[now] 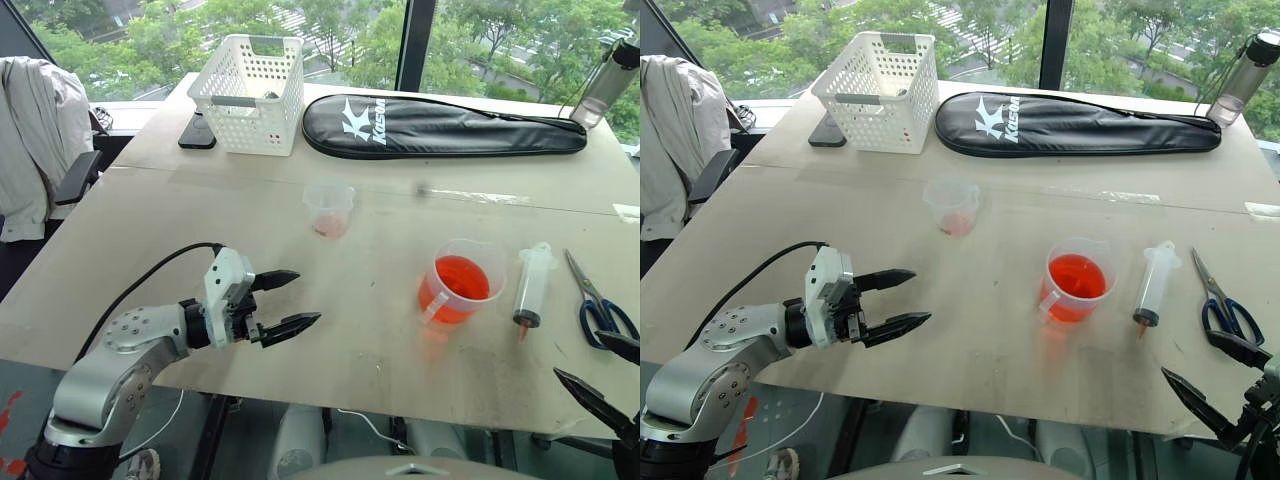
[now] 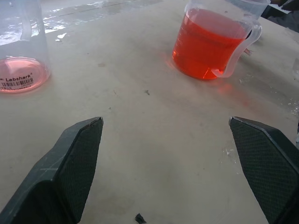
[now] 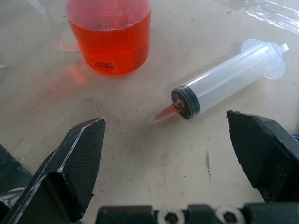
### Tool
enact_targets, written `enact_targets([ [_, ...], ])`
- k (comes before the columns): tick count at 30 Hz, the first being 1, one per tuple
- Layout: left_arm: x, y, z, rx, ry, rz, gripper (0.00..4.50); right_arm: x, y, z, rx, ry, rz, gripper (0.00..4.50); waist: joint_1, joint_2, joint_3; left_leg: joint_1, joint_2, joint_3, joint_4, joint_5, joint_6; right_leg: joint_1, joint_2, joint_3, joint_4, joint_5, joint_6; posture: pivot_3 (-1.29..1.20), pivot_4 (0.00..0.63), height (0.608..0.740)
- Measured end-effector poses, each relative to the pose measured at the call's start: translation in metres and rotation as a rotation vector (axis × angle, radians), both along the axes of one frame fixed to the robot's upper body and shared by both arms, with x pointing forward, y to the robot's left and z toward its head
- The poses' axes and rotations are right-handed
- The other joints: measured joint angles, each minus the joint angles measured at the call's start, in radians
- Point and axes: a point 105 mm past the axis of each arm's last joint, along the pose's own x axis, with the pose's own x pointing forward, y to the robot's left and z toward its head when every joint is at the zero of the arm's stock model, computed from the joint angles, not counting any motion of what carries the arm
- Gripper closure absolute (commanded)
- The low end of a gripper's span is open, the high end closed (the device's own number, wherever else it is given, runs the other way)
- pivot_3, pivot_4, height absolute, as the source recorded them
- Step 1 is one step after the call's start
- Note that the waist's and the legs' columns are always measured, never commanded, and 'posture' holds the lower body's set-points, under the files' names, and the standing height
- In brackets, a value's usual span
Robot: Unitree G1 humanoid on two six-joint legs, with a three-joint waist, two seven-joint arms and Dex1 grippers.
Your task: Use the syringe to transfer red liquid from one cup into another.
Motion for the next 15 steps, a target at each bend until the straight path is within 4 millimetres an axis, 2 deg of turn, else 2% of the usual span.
enact_targets([
  [2, 0.001, 0.0, 0.001, -0.001, -0.002, 0.0, 0.08, 0.003, 0.0, 0.002, 0.004, -0.014, -0.014, 0.0, 0.0, 0.0, 0.0, 0.0, 0.0, 0.0, 0.0, 0.0, 0.0, 0.0, 0.0, 0.0, 0.0, 0.0, 0.0, 0.0, 0.15, 0.724],
  [4, 0.007, -0.001, 0.006, -0.01, -0.023, 0.001, 0.08, 0.017, 0.0, 0.009, 0.027, -0.07, -0.058, 0.0, -0.002, 0.0, 0.0, 0.0, 0.0, 0.0, 0.0, 0.0, 0.0, 0.0, 0.0, 0.0, 0.0, 0.0, 0.0, 0.0, 0.15, 0.724],
  [5, 0.012, -0.005, 0.015, -0.022, -0.062, -0.011, 0.08, 0.029, 0.002, 0.019, 0.057, -0.122, -0.091, 0.0, -0.002, 0.0, 0.0, 0.0, -0.001, 0.001, 0.001, 0.0, 0.0, 0.0, 0.0, -0.001, 0.0, 0.0, 0.0, 0.0, 0.15, 0.724],
  [6, 0.014, -0.008, 0.021, -0.029, -0.087, -0.022, 0.08, 0.034, 0.004, 0.024, 0.066, -0.14, -0.097, 0.0, -0.002, 0.001, -0.001, 0.0, -0.001, 0.001, 0.002, 0.0, 0.0, 0.001, 0.0, -0.001, 0.0, 0.001, 0.0, 0.0, 0.15, 0.724],
  [9, 0.015, -0.011, 0.025, -0.032, -0.095, -0.053, 0.08, 0.046, 0.007, 0.029, 0.073, -0.129, -0.139, 0.0, -0.001, 0.001, -0.001, 0.0, -0.002, 0.003, 0.002, 0.003, 0.004, 0.001, 0.0, -0.001, 0.0, 0.003, -0.004, 0.0, 0.15, 0.724],
  [13, 0.018, -0.028, 0.054, -0.054, -0.201, -0.162, 0.08, 0.069, 0.002, 0.037, -0.017, -0.091, -0.242, 0.0, 0.002, 0.0, -0.001, -0.002, -0.003, 0.004, 0.002, 0.003, 0.005, 0.001, 0.001, -0.003, 0.0, 0.003, -0.004, 0.0, 0.15, 0.724],
  [15, 0.012, -0.039, 0.071, -0.097, -0.238, -0.248, 0.08, 0.08, 0.009, 0.041, 0.06, -0.05, -0.265, 0.0, 0.004, 0.0, -0.001, -0.002, -0.002, 0.003, 0.002, 0.003, 0.005, 0.002, 0.003, -0.002, 0.0, 0.003, -0.004, 0.0, 0.15, 0.724],
])
